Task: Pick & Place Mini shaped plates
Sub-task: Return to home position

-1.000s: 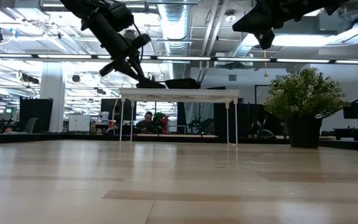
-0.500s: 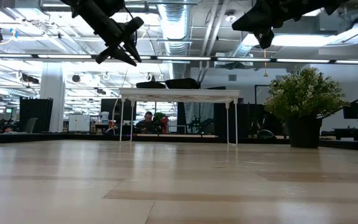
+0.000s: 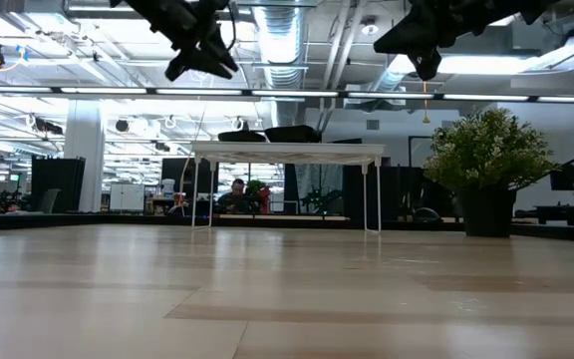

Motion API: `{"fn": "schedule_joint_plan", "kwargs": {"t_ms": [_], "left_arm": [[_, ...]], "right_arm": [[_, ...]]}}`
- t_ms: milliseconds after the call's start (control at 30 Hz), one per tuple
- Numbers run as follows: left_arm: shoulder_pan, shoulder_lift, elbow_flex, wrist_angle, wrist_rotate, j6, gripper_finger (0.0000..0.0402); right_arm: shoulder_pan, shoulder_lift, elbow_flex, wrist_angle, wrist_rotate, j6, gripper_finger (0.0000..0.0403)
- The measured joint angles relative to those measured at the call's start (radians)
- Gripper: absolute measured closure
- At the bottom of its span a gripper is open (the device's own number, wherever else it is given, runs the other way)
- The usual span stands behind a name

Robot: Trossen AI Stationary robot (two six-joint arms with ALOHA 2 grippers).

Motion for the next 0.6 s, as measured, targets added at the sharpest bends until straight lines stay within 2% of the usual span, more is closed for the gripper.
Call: {"fn": "schedule_joint_plan", "kwargs": {"t_ms": [367,600], "left_arm": [[-0.094,0.0,0.0,0.088,0.0,0.021,0.0307],[-0.143,0.0,0.0,0.094,-0.001,0.04,0.0307]], "right_arm": [[0.0,0.0,0.0,0.0,-0.001,0.005,0.0403],[0.0,0.0,0.0,0.0,-0.001,0.122,0.0403]]}}
